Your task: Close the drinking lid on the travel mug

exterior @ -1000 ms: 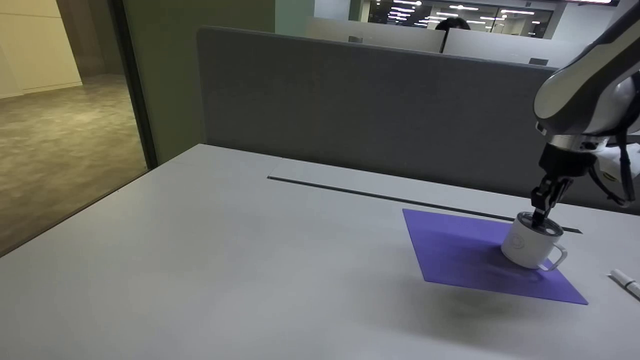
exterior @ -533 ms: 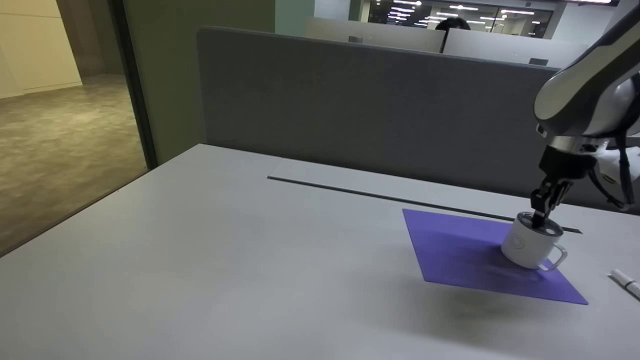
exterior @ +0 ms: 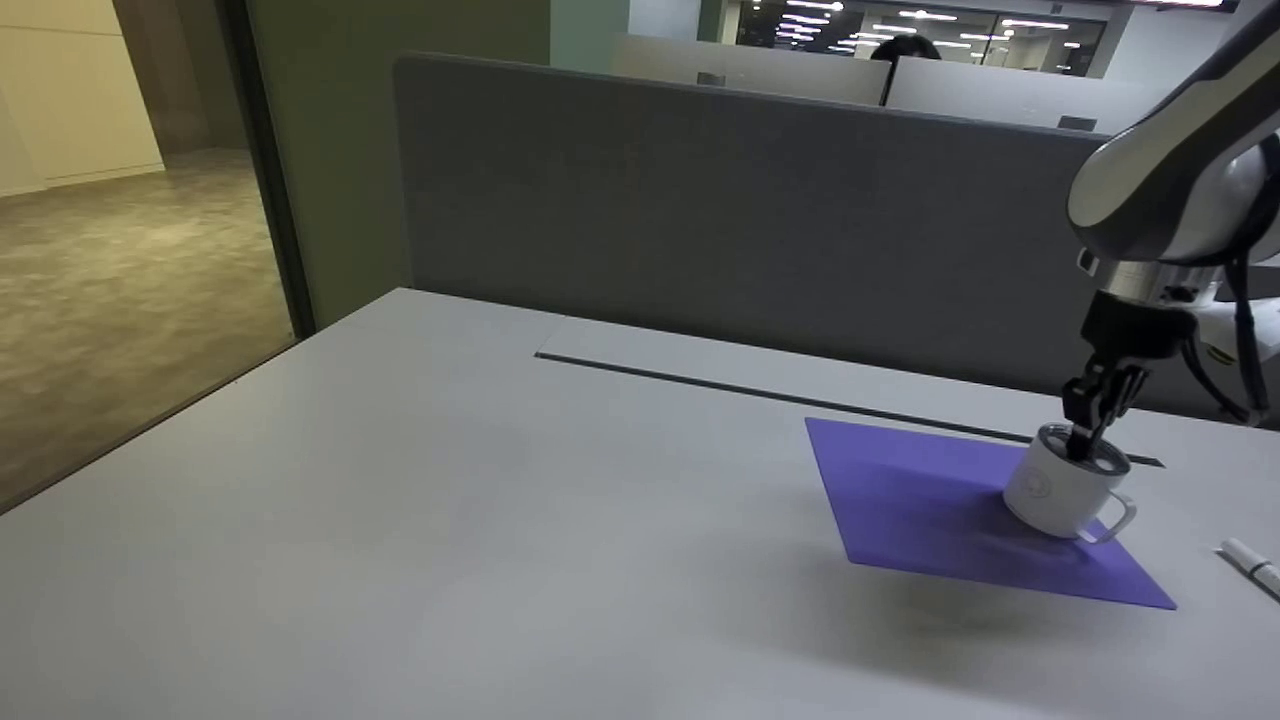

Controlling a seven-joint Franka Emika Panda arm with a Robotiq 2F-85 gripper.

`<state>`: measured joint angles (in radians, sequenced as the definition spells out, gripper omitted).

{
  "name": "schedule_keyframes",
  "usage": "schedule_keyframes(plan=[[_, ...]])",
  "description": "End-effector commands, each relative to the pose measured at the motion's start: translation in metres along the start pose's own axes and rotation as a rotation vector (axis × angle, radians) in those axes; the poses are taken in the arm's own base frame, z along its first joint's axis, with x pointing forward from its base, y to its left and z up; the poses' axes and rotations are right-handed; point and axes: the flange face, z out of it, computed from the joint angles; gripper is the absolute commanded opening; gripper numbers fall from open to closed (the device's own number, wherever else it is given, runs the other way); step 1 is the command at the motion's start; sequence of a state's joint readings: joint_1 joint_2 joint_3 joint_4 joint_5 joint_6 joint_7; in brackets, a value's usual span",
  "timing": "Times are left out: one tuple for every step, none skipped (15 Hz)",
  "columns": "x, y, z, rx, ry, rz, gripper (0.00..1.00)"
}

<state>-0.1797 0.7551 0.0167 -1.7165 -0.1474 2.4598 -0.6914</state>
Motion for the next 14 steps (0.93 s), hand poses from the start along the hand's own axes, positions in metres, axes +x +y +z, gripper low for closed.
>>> schedule_keyframes(plan=[[-0.007, 0.013, -0.001, -0.005, 0.015, 0.092, 0.0], [-0.009, 0.017, -0.007, -0.008, 0.032, 0.105, 0.0], [-0.01, 0.019, -0.018, -0.012, 0.051, 0.103, 0.0], [-0.01, 0.022, -0.025, -0.031, 0.072, 0.098, 0.0], [-0.013, 0.022, -0.038, -0.049, 0.082, 0.081, 0.0], [-0.014, 0.023, -0.047, -0.035, 0.096, 0.061, 0.25], [-0.016, 0.023, -0.057, -0.032, 0.097, 0.062, 0.27], [-0.018, 0.023, -0.066, -0.026, 0.093, 0.052, 0.32], [-0.019, 0.023, -0.075, -0.011, 0.096, 0.047, 0.39], [-0.022, 0.025, -0.082, 0.001, 0.09, 0.049, 0.47], [-0.024, 0.025, -0.089, 0.011, 0.087, 0.049, 0.53], [-0.026, 0.026, -0.095, 0.017, 0.083, 0.053, 0.59], [-0.028, 0.027, -0.1, 0.022, 0.083, 0.063, 0.67], [-0.03, 0.028, -0.104, 0.03, 0.087, 0.06, 0.73]])
